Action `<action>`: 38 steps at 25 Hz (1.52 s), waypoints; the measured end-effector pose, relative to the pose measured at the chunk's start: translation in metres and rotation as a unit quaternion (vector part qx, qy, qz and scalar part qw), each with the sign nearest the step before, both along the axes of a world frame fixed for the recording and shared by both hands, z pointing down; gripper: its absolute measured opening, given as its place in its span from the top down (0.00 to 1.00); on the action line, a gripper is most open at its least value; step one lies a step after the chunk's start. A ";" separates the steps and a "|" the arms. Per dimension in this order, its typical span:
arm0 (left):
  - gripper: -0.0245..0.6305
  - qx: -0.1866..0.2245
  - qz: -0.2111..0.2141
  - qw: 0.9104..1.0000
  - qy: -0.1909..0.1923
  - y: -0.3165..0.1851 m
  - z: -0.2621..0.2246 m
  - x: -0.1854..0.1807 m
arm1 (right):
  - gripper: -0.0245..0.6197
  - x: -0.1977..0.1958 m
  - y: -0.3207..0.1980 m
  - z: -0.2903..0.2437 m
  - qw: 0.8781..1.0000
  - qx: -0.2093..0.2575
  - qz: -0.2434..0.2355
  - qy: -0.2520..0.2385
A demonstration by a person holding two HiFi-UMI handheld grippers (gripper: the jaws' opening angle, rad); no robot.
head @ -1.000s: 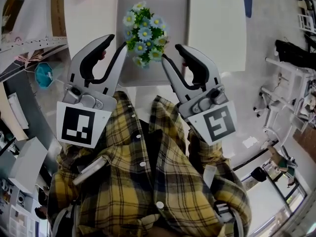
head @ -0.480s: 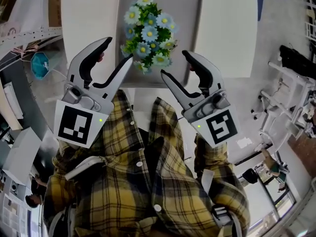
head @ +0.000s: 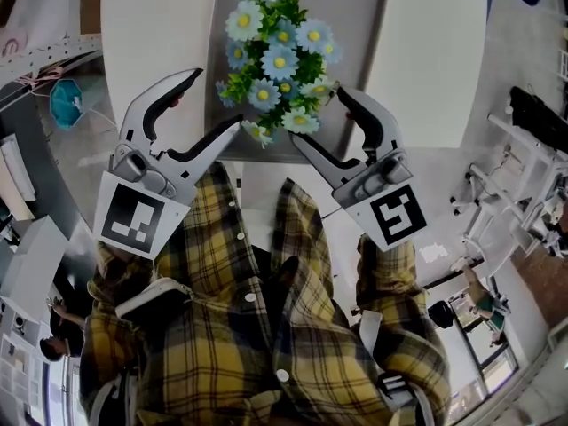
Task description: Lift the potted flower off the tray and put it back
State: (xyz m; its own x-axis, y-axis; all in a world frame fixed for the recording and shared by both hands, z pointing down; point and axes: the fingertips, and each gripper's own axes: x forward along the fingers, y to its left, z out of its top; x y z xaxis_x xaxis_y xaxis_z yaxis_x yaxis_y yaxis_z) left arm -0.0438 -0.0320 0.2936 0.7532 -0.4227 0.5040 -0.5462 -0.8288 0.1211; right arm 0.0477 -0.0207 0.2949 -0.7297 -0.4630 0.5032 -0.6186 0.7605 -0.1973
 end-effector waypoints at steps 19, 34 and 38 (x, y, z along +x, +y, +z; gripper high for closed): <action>0.45 0.026 0.111 0.993 -0.030 -0.016 0.048 0.038 | 0.39 0.001 -0.028 0.040 0.997 0.008 -0.075 0.014; 0.45 0.033 0.110 0.992 -0.044 -0.018 0.056 0.052 | 0.39 -0.002 -0.032 0.046 0.995 0.024 -0.096 -0.002; 0.45 0.029 0.097 0.994 -0.038 -0.017 0.056 0.052 | 0.39 -0.003 -0.032 0.046 0.995 0.030 -0.096 -0.002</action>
State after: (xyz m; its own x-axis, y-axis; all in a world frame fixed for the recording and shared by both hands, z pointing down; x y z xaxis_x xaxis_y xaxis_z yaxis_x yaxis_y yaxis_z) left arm 0.0084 -0.0485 0.3496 0.7838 -0.3031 0.5421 -0.3809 -0.9240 0.0341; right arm 0.0448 -0.0524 0.3410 -0.8097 -0.3438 0.4756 -0.4598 0.8752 -0.1502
